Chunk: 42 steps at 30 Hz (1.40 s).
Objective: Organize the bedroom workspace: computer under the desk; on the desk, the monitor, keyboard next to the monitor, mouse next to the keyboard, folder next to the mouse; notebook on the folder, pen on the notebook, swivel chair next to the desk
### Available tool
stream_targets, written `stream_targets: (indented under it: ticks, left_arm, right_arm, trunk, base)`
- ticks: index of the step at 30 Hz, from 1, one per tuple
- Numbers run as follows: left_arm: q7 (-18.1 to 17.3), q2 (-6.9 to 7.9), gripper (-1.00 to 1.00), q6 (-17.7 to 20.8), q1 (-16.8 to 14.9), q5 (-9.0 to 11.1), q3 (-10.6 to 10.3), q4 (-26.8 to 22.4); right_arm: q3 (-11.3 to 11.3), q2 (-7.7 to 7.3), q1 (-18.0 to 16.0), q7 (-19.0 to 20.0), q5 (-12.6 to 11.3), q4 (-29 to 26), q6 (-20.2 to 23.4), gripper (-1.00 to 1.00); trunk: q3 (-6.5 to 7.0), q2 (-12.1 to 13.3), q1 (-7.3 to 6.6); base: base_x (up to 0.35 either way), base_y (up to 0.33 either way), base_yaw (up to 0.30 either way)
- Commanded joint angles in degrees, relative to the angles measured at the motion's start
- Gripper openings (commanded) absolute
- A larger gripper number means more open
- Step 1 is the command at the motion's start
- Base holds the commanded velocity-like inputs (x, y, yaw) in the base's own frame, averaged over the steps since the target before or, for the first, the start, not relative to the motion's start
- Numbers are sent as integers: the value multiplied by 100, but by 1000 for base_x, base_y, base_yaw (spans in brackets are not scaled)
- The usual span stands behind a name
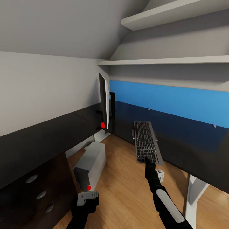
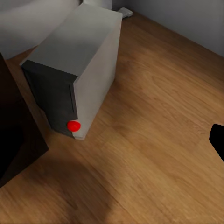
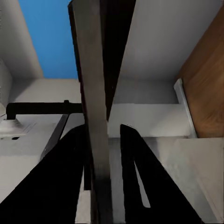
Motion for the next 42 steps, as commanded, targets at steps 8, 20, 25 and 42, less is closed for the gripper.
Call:
stream_targets:
  ticks: [8,20,25,42]
  left_arm:
    - [37,0,100,17,-1,45,-6,-9]
    - [37,0,100,17,0,37,-6,-9]
    - [37,0,100,17,-2,36,-6,-9]
    - [39,0,100,17,-2,39,-6,-9]
  right_arm:
    - [25,-8,-4,40,-121,7,-39,-100]
    - [25,-17,208,80,-120,-463,-63,-100]
    - [31,-13,635,68,192,-1221,-78,-100]
    - [33,-16,1475,-170,336,-2469,-197,-100]
  trunk:
    - [-5,-2,0]
    - [193,439,-242]
    - [283,640,-352]
    - [516,1161,-637]
  base:
    - [0,0,0]
    - [0,0,0]
    - [0,0,0]
    - [0,0,0]
